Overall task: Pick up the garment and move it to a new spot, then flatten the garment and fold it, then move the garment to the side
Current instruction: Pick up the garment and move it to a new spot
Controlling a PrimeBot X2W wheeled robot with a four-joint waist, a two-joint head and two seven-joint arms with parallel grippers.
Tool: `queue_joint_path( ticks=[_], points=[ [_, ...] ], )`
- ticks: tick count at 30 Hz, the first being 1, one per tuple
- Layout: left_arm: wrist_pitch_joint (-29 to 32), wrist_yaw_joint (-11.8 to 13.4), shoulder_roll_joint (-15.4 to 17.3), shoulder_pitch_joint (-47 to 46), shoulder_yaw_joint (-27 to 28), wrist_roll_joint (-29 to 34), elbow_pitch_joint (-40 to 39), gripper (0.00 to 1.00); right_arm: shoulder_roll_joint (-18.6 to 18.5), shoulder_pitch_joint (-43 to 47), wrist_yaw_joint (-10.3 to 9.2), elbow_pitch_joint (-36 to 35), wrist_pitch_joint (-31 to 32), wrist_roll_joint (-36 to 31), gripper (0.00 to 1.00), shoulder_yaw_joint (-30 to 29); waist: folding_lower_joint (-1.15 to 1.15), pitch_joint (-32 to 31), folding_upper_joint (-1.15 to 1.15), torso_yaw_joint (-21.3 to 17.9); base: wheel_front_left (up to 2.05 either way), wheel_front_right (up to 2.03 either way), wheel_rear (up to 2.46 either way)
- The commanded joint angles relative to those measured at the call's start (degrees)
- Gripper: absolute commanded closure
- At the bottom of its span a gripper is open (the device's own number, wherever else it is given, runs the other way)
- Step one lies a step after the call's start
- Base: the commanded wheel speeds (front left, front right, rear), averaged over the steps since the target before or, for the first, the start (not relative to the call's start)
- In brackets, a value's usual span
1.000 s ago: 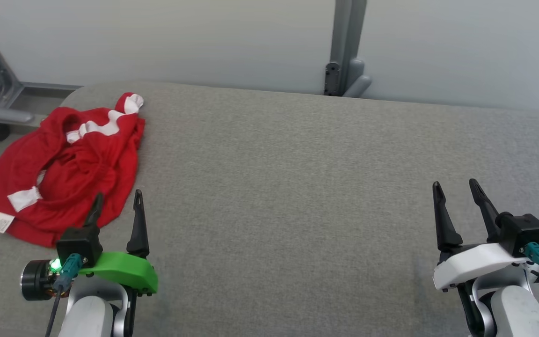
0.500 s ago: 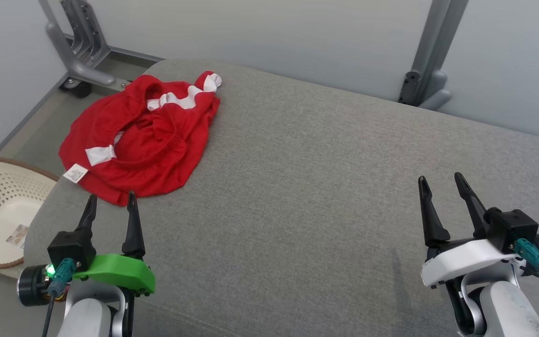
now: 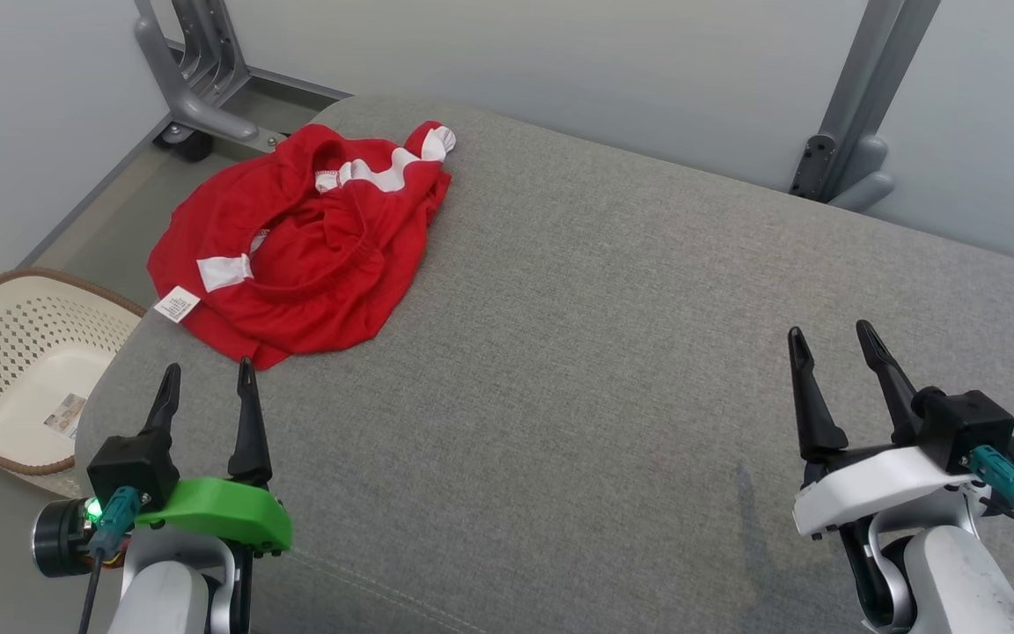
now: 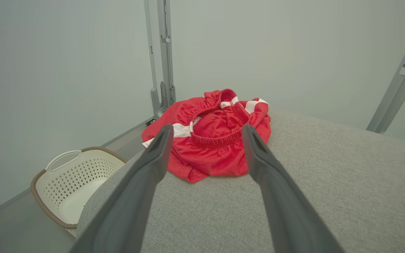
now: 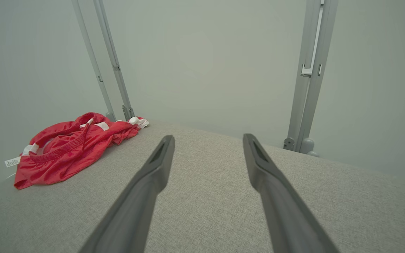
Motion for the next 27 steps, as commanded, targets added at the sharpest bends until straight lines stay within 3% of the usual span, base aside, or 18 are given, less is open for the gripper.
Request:
queue_joint_path(
  ticks=[1, 9, 16, 27],
  points=[
    [-0.35, 0.36, 0.19, -0.50, 0.09, -0.42, 0.19, 0.00, -0.33, 0.25, 0.00, -0.23, 0.02, 0.21, 0.00, -0.21, 0.00, 0.02, 0.00, 0.03, 0.00, 0.00, 0.00],
    [-0.54, 0.22, -0.02, -4.54, 0.67, -1.04, -0.50, 0.00, -1.01, -0.91, 0.00, -1.68, 1.09, -0.15, 0.00, -0.08, 0.00, 2.12, 0.00, -0.38, 0.00, 0.00, 0.00],
    [1.65, -0.78, 1.28, -14.29, 2.58, -3.69, 1.90, 0.00, -2.60, -4.07, 0.00, -5.75, 4.03, -1.14, 0.00, 1.79, 0.00, 9.25, 0.00, -4.34, 0.00, 0.00, 0.00],
    [8.22, -6.25, 3.20, -28.75, 4.31, -9.50, 19.92, 0.00, -5.21, -9.01, 0.00, -12.81, 7.86, -1.96, 0.00, 3.27, 0.00, 21.68, 0.00, -11.28, 0.00, 0.00, 0.00]
  ],
)
